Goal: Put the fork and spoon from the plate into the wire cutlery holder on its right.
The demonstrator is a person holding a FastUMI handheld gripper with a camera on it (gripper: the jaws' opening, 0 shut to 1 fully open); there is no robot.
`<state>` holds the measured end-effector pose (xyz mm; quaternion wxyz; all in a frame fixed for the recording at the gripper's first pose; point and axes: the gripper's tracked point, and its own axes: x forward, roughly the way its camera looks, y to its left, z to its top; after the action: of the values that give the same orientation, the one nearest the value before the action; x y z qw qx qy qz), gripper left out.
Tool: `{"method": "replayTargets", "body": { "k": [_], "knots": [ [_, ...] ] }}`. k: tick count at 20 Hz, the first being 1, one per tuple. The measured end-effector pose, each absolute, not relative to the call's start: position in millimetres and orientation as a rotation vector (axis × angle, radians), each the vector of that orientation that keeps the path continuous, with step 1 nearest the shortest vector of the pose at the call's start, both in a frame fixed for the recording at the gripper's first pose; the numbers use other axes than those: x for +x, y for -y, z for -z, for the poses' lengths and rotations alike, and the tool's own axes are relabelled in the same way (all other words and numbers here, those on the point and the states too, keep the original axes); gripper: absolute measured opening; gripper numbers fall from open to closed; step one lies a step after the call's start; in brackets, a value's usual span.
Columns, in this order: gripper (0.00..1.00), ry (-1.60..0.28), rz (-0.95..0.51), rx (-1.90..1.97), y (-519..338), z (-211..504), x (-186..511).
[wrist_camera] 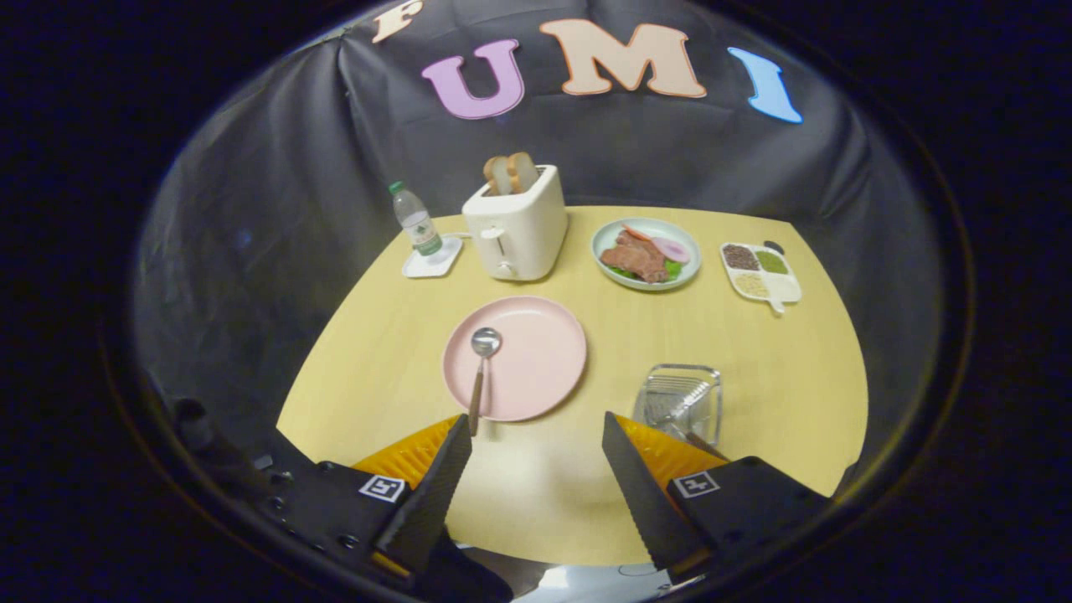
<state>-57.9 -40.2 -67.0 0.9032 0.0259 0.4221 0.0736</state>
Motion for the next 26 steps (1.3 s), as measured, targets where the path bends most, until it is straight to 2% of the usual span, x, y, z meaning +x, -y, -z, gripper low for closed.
{"method": "replayTargets", "body": {
  "k": [10,15,26],
  "knots": [
    [0.97,-0.759,-0.157,0.145,-23.5,134.9,-22.0],
    [0.95,-0.812,-0.152,0.132,-40.4,175.0,-23.2],
    [0.56,-0.856,-0.165,-0.066,-39.9,204.2,-23.7]
  ]
}}
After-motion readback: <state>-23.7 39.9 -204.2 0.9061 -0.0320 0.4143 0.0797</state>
